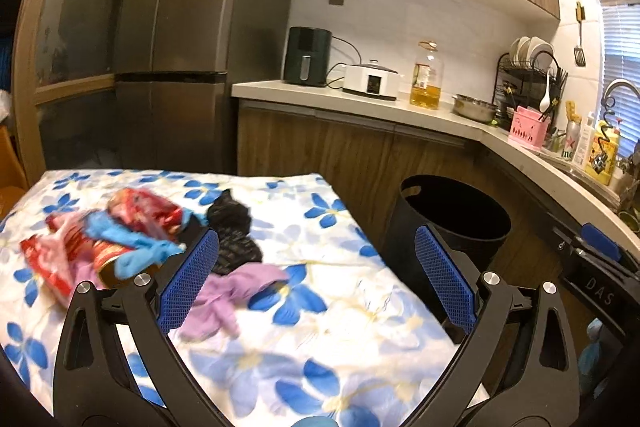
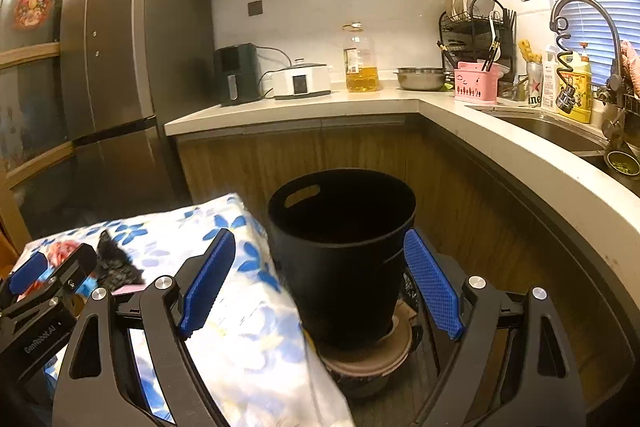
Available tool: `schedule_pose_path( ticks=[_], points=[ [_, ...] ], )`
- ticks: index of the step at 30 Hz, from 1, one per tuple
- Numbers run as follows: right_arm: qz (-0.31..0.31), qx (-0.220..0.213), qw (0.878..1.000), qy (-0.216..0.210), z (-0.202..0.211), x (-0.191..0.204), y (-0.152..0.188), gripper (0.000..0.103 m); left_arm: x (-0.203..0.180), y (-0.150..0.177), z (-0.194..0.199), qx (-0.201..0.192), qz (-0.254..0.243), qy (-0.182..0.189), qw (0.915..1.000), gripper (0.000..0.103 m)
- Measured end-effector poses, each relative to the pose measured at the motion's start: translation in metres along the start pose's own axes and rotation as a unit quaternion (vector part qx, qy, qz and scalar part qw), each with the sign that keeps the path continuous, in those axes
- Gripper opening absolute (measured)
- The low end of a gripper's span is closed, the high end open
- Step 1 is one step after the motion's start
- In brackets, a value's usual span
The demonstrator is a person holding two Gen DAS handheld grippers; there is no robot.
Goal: Collect trash
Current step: 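Move both tools back from the bin toward the table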
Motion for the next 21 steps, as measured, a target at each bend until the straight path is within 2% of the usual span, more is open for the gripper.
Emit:
schedule_pose_path(
  ticks=[10, 21],
  points=[
    [0.018, 0.002, 1.000, -0.023, 0.032, 0.030, 0.019, 0.084, 0.034, 0.020, 0.043, 0.000, 0.013, -0.025, 0.9996, 0.097],
    [0.029, 0.006, 0.999, -0.042, 0.043, 0.050, 0.030, 0.084, 0.051, 0.026, 0.063, -0.009, 0.024, -0.039, 0.9989, 0.097]
  ],
)
Point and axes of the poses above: each gripper's, at about its wrist camera, not at the fingertips, and z roughly against the way its jaws point, x to its left, y to its underside, the point moved 2 cm from there along -z, roughly the way its jaws point, and after that the axes turned 2 degrees about -z, right-handed, at the moved point
